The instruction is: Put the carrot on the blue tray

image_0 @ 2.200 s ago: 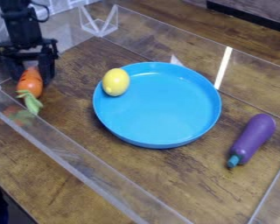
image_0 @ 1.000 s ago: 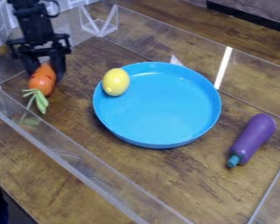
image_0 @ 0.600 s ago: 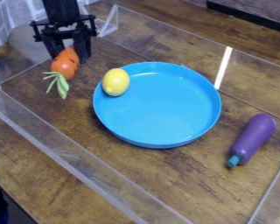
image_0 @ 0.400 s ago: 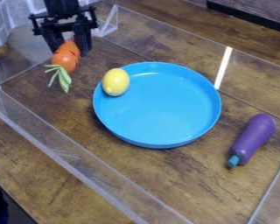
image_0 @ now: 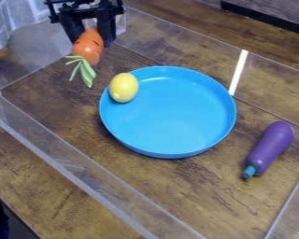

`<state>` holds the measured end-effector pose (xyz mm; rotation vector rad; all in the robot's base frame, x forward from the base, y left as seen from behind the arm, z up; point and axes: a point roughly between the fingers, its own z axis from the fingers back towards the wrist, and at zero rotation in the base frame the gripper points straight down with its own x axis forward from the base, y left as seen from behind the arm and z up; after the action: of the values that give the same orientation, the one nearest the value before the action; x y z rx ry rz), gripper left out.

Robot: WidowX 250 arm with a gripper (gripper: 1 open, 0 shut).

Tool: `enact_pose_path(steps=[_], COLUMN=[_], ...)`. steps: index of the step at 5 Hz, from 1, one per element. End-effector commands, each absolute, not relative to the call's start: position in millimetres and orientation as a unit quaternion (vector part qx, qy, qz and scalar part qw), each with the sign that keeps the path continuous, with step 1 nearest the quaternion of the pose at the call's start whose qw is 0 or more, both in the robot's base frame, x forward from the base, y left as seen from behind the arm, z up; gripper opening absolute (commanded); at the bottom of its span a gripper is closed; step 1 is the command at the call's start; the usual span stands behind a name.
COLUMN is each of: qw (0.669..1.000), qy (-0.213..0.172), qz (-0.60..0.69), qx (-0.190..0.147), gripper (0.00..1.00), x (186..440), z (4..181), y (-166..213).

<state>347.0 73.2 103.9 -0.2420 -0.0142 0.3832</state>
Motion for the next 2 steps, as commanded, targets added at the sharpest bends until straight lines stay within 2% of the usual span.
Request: enact_pose_path(steps=[1,2], qw=[0.974,0.980], qy=[-0.053,-0.047], qz=[0.184,0.149], qx=[-0.121,-0.126], gripper=[0.00,0.00], x=[348,339], z=[142.9,146.0], y=[56,40])
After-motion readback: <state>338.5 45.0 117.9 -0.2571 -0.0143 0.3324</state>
